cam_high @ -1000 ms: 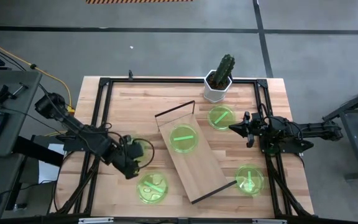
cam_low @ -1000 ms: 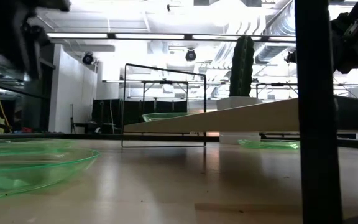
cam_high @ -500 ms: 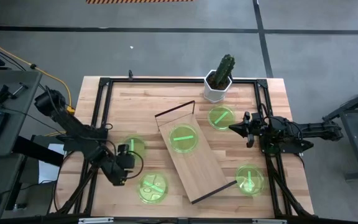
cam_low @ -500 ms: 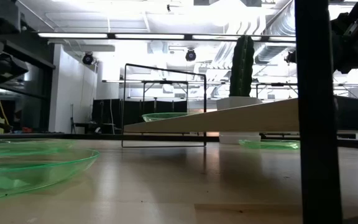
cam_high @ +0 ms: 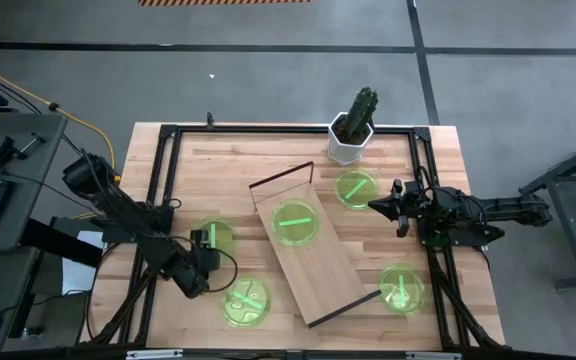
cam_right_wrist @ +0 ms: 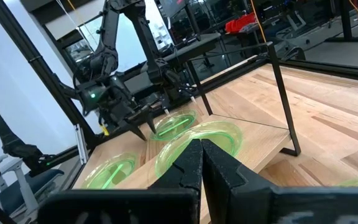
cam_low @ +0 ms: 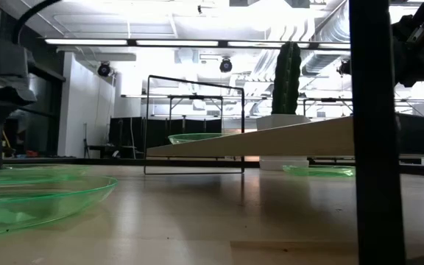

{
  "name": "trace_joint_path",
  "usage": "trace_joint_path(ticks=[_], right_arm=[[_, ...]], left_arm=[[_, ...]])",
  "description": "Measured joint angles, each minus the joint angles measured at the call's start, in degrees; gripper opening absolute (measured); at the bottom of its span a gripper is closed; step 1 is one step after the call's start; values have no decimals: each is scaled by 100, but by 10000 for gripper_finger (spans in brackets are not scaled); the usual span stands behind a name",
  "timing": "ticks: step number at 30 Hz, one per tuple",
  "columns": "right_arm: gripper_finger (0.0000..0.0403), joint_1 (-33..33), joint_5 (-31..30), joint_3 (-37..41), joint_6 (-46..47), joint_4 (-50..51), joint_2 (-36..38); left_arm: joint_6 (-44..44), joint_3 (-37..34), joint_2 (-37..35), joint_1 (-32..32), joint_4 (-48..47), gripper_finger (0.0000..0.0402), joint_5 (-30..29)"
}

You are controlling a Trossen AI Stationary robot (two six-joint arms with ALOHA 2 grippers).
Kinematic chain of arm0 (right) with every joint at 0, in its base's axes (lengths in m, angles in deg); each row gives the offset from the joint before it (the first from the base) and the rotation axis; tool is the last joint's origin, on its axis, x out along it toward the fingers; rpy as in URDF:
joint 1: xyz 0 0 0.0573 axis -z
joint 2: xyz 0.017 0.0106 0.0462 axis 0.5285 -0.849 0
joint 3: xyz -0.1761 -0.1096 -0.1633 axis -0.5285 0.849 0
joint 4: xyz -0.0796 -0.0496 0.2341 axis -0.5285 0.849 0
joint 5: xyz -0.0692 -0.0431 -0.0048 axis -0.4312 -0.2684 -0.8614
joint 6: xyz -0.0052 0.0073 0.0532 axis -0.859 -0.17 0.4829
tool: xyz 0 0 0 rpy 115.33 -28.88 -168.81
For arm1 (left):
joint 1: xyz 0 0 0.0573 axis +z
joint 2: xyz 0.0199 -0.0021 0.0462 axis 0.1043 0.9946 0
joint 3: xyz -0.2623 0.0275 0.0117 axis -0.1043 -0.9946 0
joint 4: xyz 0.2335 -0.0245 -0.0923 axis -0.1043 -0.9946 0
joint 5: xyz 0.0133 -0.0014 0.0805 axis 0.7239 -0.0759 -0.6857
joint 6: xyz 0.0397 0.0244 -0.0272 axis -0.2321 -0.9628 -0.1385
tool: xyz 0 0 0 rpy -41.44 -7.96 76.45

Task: Place and stack plates onto a shelf
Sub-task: Stack the top left green plate on top of the green plate on the shelf

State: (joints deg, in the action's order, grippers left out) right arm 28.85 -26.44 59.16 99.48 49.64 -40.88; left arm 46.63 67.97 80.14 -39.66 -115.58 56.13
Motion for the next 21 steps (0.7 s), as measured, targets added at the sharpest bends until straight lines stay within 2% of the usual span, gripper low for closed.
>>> trace_joint_path(ticks=[9, 12, 16, 21], right_arm=[[0, 1, 1, -1, 2, 0, 0], [0, 0, 2, -2, 7, 0, 0], [0, 0, 1, 0, 4, 0, 0], [0, 2, 2, -2, 7, 0, 0]], left_arm=[[145, 32, 344, 152, -19, 149, 4], [145, 30, 350, 212, -9, 110, 84], [145, 144, 364, 272, -86, 22, 274], [181, 613, 350, 295, -790, 7, 285]])
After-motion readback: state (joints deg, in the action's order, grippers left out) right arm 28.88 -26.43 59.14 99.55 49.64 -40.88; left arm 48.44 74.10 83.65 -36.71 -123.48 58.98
